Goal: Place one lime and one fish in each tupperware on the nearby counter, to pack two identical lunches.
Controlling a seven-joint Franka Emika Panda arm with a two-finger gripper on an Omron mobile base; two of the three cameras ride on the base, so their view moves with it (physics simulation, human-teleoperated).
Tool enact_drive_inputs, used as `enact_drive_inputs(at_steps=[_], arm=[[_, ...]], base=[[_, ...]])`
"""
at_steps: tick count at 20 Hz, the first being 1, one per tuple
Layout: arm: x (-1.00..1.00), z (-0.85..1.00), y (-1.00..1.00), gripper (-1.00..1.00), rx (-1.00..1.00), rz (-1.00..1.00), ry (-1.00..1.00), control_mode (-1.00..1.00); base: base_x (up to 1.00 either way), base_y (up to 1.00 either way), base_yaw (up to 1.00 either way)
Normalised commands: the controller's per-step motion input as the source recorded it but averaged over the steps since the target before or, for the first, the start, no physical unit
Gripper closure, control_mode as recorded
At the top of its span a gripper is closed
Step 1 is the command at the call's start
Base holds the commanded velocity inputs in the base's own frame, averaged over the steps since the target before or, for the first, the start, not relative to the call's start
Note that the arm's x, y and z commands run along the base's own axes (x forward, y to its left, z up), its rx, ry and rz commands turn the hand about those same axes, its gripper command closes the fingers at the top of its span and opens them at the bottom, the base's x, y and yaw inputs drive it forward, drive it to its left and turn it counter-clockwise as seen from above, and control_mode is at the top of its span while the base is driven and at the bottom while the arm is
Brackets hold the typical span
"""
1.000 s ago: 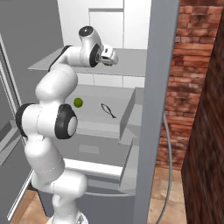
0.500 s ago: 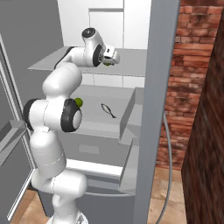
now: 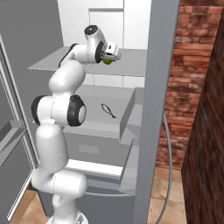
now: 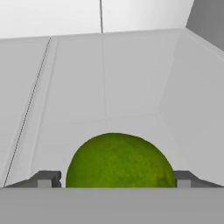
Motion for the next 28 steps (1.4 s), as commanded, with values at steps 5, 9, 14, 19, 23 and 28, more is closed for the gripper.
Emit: enact_drive_inputs(at_steps=[5,9,14,19,23,28], arm=[[-0.22,0.00,0.00,1.00,0.00,0.00,0.00,-1.00],[-0.80,-0.01,0.00,1.00,0.00,-0.02,-0.15,-1.00],[-1.00,0.00,0.00,1.00,-0.02,-0.03,-0.54,-1.00],[-1.00,0.17,0.00,1.00,0.01,-0.04,-0.52,-1.00],[-1.00,0.98,0.00,1.00,0.31,-0.14,-0.09,-1.00],[-1.00,0.53,0.07,1.00,0.45,-0.20,0.33,-1.00]], base=[[0.00,0.00,0.00],[0.00,0.00,0.00],[0.00,0.00,0.00],[0.00,0.00,0.00],[0.00,0.00,0.00],[0.00,0.00,0.00]])
